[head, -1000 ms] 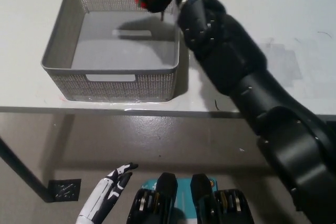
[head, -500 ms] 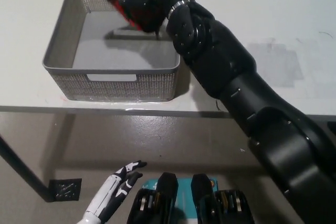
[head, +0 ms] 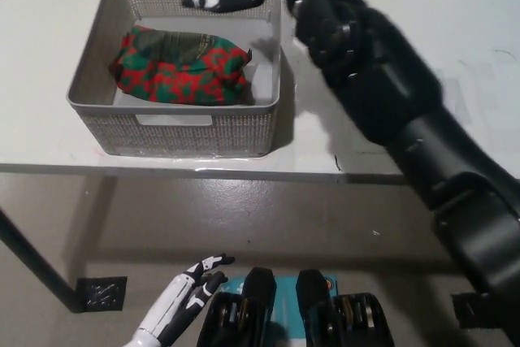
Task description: Use the right hand to pick up a bag of coffee beans on the right hand side and place it into a container on the left hand side
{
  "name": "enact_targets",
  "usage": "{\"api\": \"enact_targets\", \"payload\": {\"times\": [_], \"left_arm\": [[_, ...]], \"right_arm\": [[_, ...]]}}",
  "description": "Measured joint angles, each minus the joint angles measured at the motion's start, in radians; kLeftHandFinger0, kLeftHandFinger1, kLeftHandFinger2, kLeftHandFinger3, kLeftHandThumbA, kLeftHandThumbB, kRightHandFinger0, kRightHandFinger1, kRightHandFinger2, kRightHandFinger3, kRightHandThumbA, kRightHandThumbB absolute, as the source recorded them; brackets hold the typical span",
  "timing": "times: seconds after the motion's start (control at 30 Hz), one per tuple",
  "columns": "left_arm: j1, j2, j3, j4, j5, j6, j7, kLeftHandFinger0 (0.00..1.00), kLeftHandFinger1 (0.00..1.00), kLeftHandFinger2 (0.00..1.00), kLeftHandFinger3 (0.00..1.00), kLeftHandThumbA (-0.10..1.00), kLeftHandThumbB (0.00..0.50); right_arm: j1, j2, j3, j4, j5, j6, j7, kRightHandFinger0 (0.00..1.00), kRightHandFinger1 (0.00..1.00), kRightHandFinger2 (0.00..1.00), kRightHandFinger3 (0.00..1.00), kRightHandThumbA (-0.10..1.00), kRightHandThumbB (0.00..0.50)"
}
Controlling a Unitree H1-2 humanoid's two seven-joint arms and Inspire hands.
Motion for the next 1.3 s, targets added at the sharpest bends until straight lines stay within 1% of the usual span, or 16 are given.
{"api": "enact_targets", "payload": {"times": [0.2, 0.3, 0.37, 0.47, 0.53, 0.57, 0.7, 0.73, 0.77, 0.87, 0.97, 1.03, 1.1, 1.17, 1.27, 1.3], "left_arm": [[-0.001, 0.0, 0.002, 0.002, 0.0, 0.003, -0.002, 1.0, 0.79, 0.97, 1.0, 1.0, 0.408], [-0.001, 0.001, 0.006, 0.002, 0.0, 0.005, -0.002, 1.0, 0.8, 0.98, 1.0, 1.0, 0.382], [-0.001, 0.001, 0.01, 0.002, 0.0, 0.006, -0.002, 1.0, 0.84, 0.99, 1.0, 1.0, 0.389], [0.0, 0.003, 0.018, 0.002, 0.0, 0.007, -0.002, 1.0, 0.95, 1.0, 1.0, 1.0, 0.425], [0.0, 0.003, 0.023, 0.002, 0.0, 0.007, -0.002, 1.0, 0.98, 1.0, 1.0, 1.0, 0.427], [0.0, 0.003, 0.024, 0.002, 0.0, 0.007, -0.002, 1.0, 1.0, 1.0, 1.0, 1.0, 0.43], [0.001, 0.003, 0.039, 0.002, 0.0, 0.007, -0.002, 1.0, 1.0, 1.0, 1.0, 1.0, 0.455], [0.001, 0.003, 0.042, 0.002, 0.0, 0.007, -0.002, 1.0, 1.0, 1.0, 1.0, 1.0, 0.459], [0.002, 0.003, 0.044, 0.002, 0.0, 0.007, -0.002, 1.0, 1.0, 1.0, 1.0, 1.0, 0.468], [0.007, 0.003, 0.047, 0.002, 0.0, 0.007, -0.002, 1.0, 1.0, 1.0, 1.0, 1.0, 0.474], [0.027, 0.003, 0.051, 0.001, 0.0, 0.007, -0.002, 1.0, 1.0, 1.0, 1.0, 1.0, 0.454], [0.038, 0.003, 0.051, 0.001, 0.0, 0.006, -0.001, 1.0, 1.0, 1.0, 1.0, 1.0, 0.452], [0.05, 0.002, 0.051, 0.001, 0.0, 0.006, -0.001, 1.0, 1.0, 1.0, 1.0, 1.0, 0.448], [0.062, 0.001, 0.051, 0.001, 0.0, 0.005, 0.0, 1.0, 1.0, 1.0, 1.0, 1.0, 0.428], [0.072, 0.0, 0.052, 0.001, 0.0, 0.005, 0.002, 1.0, 1.0, 1.0, 1.0, 1.0, 0.428], [0.075, 0.0, 0.052, 0.001, 0.0, 0.004, 0.004, 1.0, 1.0, 1.0, 1.0, 1.0, 0.438]], "right_arm": [[0.073, -0.099, -0.046, -0.221, 0.024, 0.026, 0.052, 1.0, 1.0, 1.0, 1.0, 1.0, 0.391], [0.094, -0.151, -0.086, -0.322, 0.048, 0.038, 0.074, 1.0, 1.0, 1.0, 1.0, 1.0, 0.378], [0.108, -0.181, -0.118, -0.386, 0.067, 0.047, 0.083, 1.0, 1.0, 1.0, 1.0, 1.0, 0.379], [0.148, -0.231, -0.18, -0.505, 0.101, 0.069, 0.102, 1.0, 1.0, 1.0, 1.0, 1.0, 0.366], [0.183, -0.254, -0.216, -0.571, 0.122, 0.078, 0.109, 1.0, 1.0, 1.0, 1.0, 1.0, 0.337], [0.195, -0.26, -0.228, -0.591, 0.129, 0.079, 0.111, 1.0, 1.0, 1.0, 1.0, 1.0, 0.343], [0.338, -0.303, -0.323, -0.77, 0.198, 0.091, 0.123, 1.0, 1.0, 1.0, 1.0, 1.0, 0.354], [0.365, -0.305, -0.334, -0.798, 0.21, 0.093, 0.124, 1.0, 1.0, 1.0, 1.0, 1.0, 0.366], [0.409, -0.306, -0.35, -0.841, 0.226, 0.095, 0.124, 1.0, 1.0, 1.0, 1.0, 1.0, 0.349], [0.518, -0.303, -0.382, -0.932, 0.265, 0.097, 0.124, 1.0, 1.0, 1.0, 1.0, 1.0, 0.361], [0.721, -0.27, -0.418, -1.07, 0.33, 0.096, 0.123, 1.0, 1.0, 1.0, 1.0, 1.0, 0.322], [0.84, -0.238, -0.423, -1.111, 0.369, 0.091, 0.123, 1.0, 1.0, 1.0, 1.0, 1.0, 0.337], [0.944, -0.203, -0.423, -1.13, 0.409, 0.07, 0.123, 1.0, 1.0, 1.0, 1.0, 1.0, 0.314], [1.051, -0.163, -0.419, -1.128, 0.448, 0.039, 0.124, 1.0, 1.0, 1.0, 1.0, 1.0, 0.26], [1.146, -0.125, -0.402, -1.104, 0.482, -0.003, 0.125, 1.0, 1.0, 1.0, 1.0, 1.0, 0.271], [1.168, -0.112, -0.393, -1.089, 0.497, -0.02, 0.128, 1.0, 1.0, 1.0, 1.0, 1.0, 0.294]]}}
